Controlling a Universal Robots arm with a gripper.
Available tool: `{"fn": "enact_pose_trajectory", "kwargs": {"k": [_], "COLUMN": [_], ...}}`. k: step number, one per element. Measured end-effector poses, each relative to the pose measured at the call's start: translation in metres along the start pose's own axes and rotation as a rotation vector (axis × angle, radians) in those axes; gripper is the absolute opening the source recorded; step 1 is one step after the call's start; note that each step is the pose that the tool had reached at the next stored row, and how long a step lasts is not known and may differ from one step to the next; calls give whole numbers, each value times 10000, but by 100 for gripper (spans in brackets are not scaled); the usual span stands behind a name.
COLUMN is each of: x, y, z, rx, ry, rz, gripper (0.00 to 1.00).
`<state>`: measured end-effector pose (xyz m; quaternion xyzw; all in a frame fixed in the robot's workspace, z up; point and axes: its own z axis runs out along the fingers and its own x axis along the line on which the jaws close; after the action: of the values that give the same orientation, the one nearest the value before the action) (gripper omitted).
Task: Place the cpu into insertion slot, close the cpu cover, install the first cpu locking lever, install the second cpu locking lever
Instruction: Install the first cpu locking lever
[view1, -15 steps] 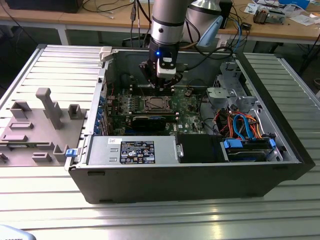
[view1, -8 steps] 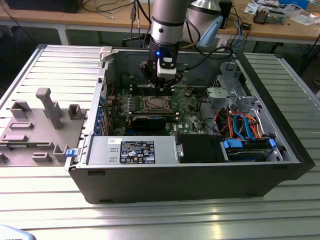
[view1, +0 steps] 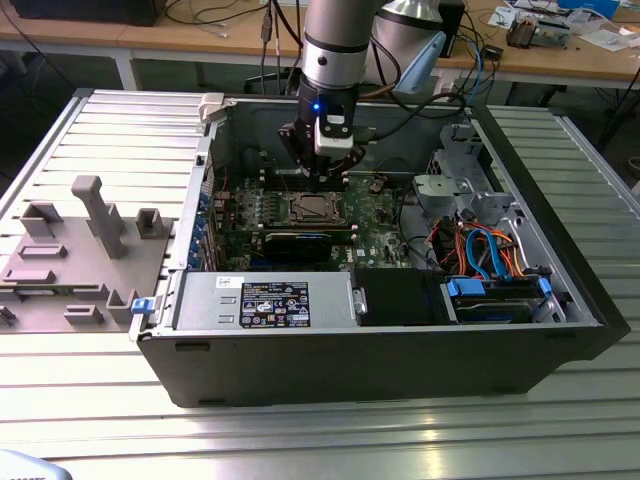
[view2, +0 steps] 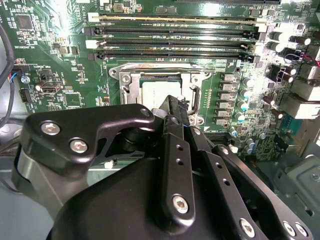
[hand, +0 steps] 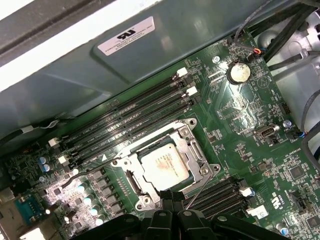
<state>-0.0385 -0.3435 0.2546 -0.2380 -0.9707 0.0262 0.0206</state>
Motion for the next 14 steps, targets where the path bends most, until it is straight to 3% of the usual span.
{"fn": "enact_pose_trajectory", "kwargs": {"k": [14], "x": [0], "y": [0], "z": [0], "rx": [4], "ry": [-9], "rz": [-137], "gripper": [11]}}
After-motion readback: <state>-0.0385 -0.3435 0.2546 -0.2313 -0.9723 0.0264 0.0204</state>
